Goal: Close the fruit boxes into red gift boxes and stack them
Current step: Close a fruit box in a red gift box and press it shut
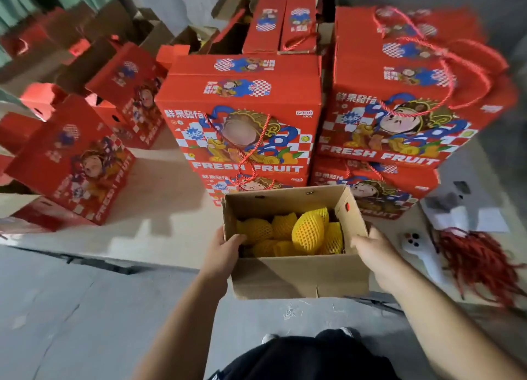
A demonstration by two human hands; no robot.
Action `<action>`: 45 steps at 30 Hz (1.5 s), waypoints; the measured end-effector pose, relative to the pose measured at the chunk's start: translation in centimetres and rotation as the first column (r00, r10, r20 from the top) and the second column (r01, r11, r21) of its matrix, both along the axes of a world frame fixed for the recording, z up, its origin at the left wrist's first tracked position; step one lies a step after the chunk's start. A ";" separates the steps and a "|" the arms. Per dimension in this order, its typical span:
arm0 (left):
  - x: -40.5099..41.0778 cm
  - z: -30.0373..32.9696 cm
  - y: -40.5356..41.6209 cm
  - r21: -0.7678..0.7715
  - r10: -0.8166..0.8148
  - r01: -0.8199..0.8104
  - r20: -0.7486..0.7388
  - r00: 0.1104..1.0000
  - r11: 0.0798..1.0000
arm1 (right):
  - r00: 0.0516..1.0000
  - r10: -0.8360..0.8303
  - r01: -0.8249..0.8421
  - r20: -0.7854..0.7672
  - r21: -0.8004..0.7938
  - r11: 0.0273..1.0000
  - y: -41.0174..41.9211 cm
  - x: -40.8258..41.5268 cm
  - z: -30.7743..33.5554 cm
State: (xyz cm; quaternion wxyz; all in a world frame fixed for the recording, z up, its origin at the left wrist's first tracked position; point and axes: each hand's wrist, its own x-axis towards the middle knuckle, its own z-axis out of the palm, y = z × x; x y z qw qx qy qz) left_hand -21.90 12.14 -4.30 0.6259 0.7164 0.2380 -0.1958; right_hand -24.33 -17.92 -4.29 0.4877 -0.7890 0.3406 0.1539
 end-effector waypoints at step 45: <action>-1.7 -0.5 -0.5 0.786 -0.598 0.022 0.451 0.663 0.618 | 0.888 0.122 -0.157 0.444 0.043 0.987 -0.2 -3.6 6.5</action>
